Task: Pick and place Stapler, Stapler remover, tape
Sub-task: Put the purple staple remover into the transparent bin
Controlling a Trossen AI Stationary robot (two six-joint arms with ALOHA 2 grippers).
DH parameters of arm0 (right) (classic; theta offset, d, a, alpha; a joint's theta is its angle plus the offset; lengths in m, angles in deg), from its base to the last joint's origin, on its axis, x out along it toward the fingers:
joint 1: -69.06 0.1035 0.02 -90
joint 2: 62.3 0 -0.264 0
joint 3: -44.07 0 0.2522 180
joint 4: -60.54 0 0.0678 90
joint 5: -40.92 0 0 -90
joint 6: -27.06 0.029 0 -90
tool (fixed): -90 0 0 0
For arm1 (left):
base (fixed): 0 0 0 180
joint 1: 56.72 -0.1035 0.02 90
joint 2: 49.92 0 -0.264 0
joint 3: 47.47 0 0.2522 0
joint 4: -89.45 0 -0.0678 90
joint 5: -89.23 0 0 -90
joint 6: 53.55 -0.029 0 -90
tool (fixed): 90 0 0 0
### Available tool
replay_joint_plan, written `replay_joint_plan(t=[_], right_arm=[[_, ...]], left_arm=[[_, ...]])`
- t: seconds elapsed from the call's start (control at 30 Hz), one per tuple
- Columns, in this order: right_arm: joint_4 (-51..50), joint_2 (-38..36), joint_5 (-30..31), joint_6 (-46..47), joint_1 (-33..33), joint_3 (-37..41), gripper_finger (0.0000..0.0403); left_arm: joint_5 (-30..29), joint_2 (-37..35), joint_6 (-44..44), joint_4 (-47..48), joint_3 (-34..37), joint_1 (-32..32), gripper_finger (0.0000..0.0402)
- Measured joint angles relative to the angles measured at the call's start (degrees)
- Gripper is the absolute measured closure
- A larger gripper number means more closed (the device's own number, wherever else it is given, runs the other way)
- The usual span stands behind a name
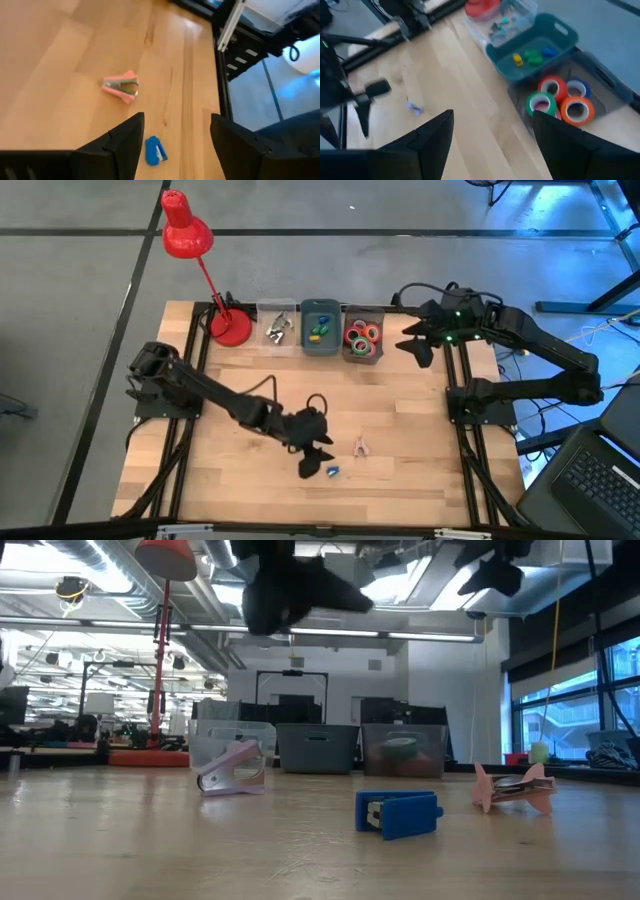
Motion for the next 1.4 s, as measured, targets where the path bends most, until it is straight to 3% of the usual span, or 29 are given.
replay_joint_plan(t=[0.17, 0.6, 1.07, 1.27, 1.4], right_arm=[[2.2, 0.1, -1.0, -1.6, 0.0, 0.0, 0.0130], [1.9, 0.1, -4.0, -1.9, 0.0, 0.0, 0.0130], [1.9, 0.1, -4.6, -1.6, 0.0, 0.0, 0.0130], [1.9, 0.1, -4.7, -1.5, 0.0, 0.0, 0.0130], [1.8, 0.1, -5.6, -1.5, 0.0, 0.0, 0.0130]], left_arm=[[1.0, 5.3, 3.9, -2.0, -1.1, 2.0, 0.0190], [2.6, 18.7, 1.8, -1.9, -9.5, 4.1, 0.0203], [1.3, 20.0, 0.9, 1.4, -9.6, 4.2, 0.0203], [1.3, 20.0, 1.4, 2.1, -9.6, 4.2, 0.0184], [4.9, 18.1, 6.2, 4.6, -9.4, 3.2, 0.0171]])
